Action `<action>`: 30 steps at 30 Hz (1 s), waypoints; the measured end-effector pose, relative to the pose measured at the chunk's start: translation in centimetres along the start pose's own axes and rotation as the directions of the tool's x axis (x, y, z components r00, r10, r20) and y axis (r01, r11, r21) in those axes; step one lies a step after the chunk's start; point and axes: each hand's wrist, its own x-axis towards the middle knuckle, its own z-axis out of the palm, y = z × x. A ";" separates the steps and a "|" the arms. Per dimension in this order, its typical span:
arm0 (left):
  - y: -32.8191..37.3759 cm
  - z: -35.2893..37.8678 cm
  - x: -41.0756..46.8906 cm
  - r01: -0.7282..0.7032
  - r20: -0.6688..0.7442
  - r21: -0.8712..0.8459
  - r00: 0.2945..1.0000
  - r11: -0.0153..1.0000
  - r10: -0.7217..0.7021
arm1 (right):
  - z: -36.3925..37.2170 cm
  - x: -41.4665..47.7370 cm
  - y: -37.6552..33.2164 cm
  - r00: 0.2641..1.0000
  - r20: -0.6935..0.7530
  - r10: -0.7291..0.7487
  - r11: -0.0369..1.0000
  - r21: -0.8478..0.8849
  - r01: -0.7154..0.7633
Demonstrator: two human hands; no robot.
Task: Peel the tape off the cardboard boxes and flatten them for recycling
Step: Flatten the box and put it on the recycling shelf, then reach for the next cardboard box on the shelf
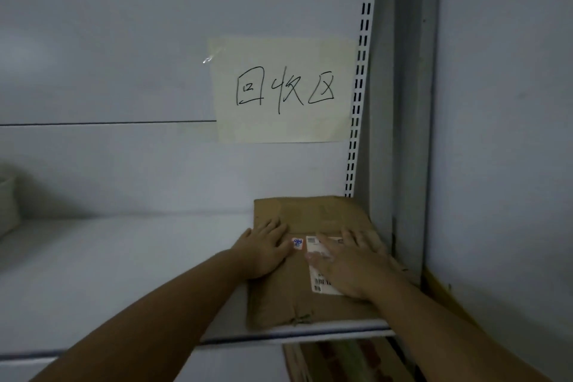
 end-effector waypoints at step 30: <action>-40.1 -19.0 -67.1 0.920 -0.459 0.185 0.391 0.345 -0.798 | 5.5 -23.5 -67.4 0.140 0.035 -0.990 0.134 -0.151 0.979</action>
